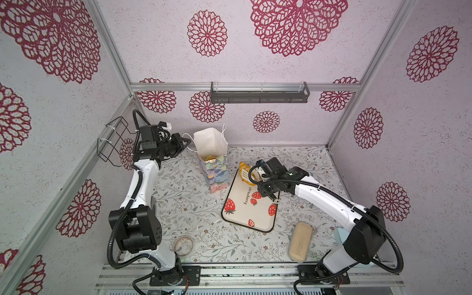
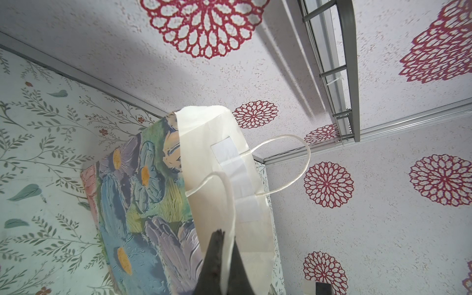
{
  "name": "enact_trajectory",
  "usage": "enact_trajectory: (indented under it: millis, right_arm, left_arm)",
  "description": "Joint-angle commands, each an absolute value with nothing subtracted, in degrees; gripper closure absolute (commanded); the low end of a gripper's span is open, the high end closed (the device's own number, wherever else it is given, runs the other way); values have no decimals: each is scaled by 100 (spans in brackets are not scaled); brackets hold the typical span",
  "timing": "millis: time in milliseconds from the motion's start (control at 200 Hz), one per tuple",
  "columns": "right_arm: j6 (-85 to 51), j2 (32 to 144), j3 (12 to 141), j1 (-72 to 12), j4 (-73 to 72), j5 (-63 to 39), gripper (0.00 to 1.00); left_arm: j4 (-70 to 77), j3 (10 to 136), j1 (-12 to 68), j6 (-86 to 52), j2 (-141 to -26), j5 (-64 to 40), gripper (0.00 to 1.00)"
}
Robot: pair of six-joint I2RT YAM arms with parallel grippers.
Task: Pack bread into a paper bag
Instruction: Pick up the bread from the tray, then place the bread in the paper bag.
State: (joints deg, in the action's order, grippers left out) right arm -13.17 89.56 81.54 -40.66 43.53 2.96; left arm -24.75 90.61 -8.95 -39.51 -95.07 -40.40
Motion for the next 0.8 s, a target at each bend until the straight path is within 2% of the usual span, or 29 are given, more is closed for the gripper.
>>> enact_trajectory:
  millis: [0,435,791]
  right_arm:
    - [-1415,8503,8579,-4069,4278,439,66]
    - [-1441,8288,9296,-4109,4394,313,66]
    - [-1339,8612,10187,-4291,4401,286,66]
  left_arm:
    - [-2382,9114,-939,-3965,-9510,-4047,100]
    - [-2391,9114,-940,-3960,-9519,-4043,100]
    - [-2393,9114,-940,-3959,-9518,-4052,100]
